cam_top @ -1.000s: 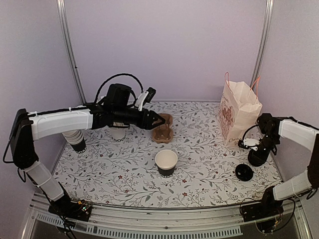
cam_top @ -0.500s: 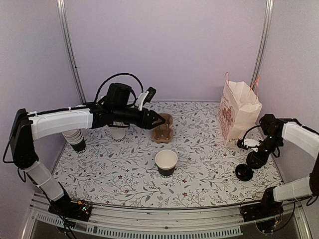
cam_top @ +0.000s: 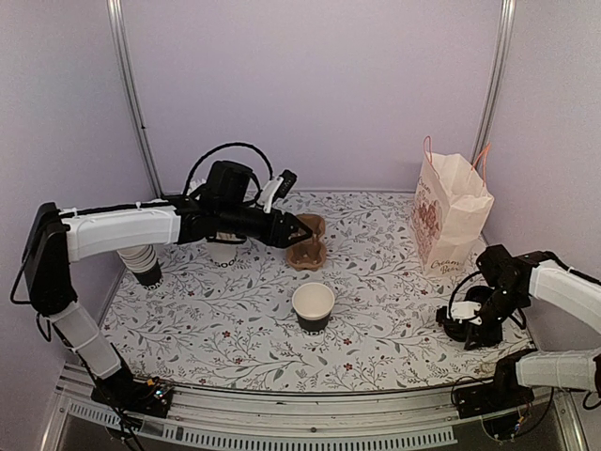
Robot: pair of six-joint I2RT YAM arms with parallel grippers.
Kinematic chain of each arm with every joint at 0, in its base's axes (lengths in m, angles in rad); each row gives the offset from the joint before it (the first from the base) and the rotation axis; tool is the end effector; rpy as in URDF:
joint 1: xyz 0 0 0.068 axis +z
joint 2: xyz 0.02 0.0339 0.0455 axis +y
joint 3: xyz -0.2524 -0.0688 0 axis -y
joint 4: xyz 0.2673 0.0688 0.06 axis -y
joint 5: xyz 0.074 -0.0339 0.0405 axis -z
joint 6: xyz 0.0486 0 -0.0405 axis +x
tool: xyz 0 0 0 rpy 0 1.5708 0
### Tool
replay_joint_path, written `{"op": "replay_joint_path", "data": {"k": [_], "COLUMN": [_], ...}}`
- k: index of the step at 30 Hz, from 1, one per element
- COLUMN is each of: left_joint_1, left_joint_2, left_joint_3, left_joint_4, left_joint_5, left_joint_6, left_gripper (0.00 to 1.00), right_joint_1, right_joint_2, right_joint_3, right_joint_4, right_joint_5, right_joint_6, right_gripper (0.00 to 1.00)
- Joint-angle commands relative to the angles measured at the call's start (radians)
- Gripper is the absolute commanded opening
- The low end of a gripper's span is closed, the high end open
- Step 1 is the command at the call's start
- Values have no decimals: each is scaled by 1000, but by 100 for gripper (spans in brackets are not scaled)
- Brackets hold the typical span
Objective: Pack the takeout coffee
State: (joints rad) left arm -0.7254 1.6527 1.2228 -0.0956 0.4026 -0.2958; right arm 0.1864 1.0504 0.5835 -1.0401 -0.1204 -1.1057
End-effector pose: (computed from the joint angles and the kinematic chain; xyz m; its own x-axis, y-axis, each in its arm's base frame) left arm 0.2951 -0.2871 0.2486 -0.6109 0.1832 -0.7702 0.7171 0.5404 -0.4402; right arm 0.1640 0.0369 0.1437 -0.2687 -0.9536 -0.1357 -0.9624 0.2716 -0.0032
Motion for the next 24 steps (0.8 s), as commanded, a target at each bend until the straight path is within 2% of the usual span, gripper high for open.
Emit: {"op": "replay_joint_path", "data": {"k": [1,9,24], "left_joint_1": [10,10,11], "left_joint_2": [12,12,28], "left_joint_3": [26,30,39], "left_joint_4": [-12,-15,-26], "left_joint_5": [-7,-4,3], "left_joint_6": [16,18,17], "left_gripper": [58,58,58], "right_joint_1": [46,83,94], "right_joint_2": [17,85,125], "right_joint_3": [-23,-34,-14], "right_joint_4": [55,132,157], "right_joint_5": [23,49,-32], "right_joint_6": [-25,4,28], "right_gripper": [42,35,8]}}
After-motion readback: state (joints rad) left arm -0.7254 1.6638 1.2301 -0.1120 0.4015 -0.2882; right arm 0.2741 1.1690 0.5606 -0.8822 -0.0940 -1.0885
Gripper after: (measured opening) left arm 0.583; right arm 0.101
